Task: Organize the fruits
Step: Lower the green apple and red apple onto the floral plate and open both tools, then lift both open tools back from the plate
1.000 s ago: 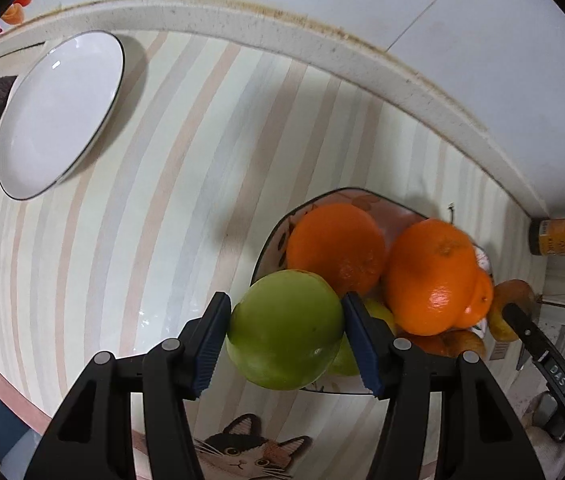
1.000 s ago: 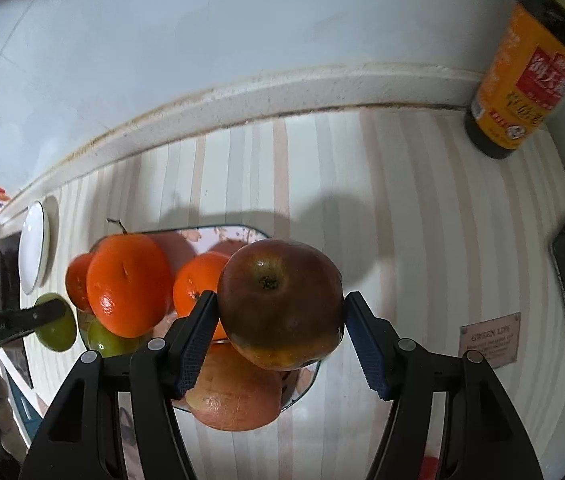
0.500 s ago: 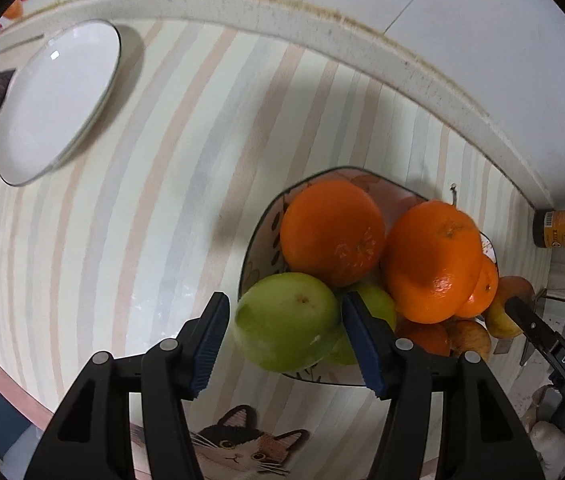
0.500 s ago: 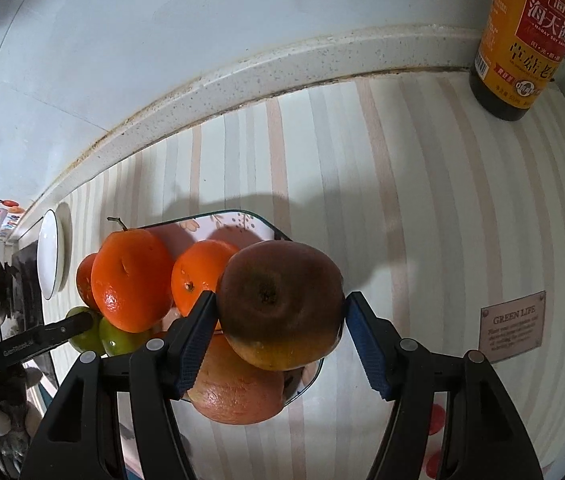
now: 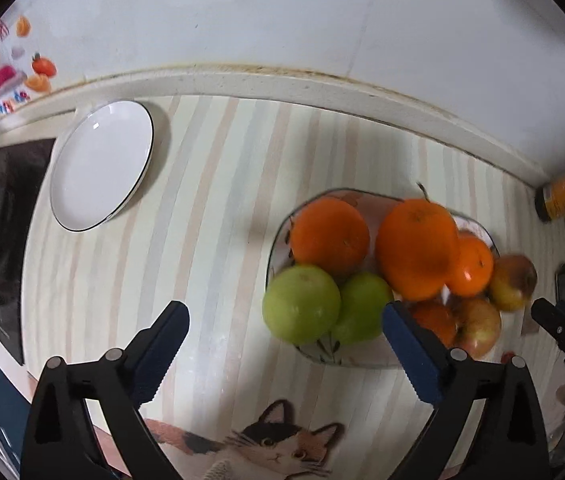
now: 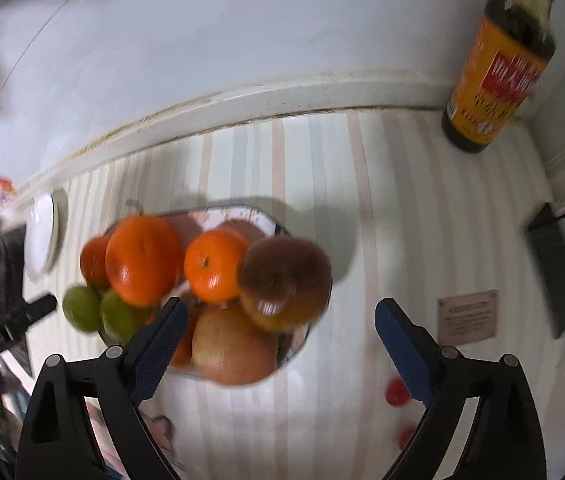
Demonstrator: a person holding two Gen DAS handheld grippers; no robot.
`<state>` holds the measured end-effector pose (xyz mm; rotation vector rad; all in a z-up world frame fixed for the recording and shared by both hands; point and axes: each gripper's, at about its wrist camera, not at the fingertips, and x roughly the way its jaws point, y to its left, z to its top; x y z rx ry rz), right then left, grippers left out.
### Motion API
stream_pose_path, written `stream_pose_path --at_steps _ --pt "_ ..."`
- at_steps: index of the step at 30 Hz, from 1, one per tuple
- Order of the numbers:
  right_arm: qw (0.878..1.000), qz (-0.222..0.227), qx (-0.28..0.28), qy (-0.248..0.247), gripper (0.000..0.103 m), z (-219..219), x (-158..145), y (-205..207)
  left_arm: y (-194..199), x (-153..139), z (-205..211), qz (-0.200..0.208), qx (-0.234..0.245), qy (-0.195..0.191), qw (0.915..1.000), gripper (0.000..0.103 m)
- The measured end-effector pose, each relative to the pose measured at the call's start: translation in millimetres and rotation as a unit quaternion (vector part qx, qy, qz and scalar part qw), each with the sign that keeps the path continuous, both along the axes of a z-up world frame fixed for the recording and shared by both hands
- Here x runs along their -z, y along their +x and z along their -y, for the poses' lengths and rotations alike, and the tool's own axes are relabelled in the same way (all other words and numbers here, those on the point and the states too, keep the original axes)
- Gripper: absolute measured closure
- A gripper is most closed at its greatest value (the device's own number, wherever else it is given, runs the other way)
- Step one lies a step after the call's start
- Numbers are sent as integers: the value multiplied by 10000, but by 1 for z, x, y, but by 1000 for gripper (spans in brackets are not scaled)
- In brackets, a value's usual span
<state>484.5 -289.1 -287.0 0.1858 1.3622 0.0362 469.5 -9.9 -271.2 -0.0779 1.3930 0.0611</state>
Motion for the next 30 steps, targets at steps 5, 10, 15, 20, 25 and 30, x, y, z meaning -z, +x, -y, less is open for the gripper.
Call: stream_pose_path --at_steps 5,10,15,20,25,30 --pt "9998 156 -23 -89 5 -13 -20 -38 -32 -15 7 84 141 -133 9998 4" --pt "9986 484 -39 -209 5 -19 -51 -74 -62 -45 17 453 263 -51 9986 4" --pt "9962 837 -22 -247 5 -23 -90 -105 -96 -86 28 971 394 122 9944 4" --pt "9918 1243 -98 -288 5 -29 -132 -142 -129 -121 31 1358 495 164 9894 4" --pt "9875 1540 -144 -317 5 -35 -168 -172 -157 -151 33 1663 515 83 9847 4" --pt "9841 1755 -87 -256 5 -36 -199 -198 -181 -176 34 1920 532 31 9799 4"
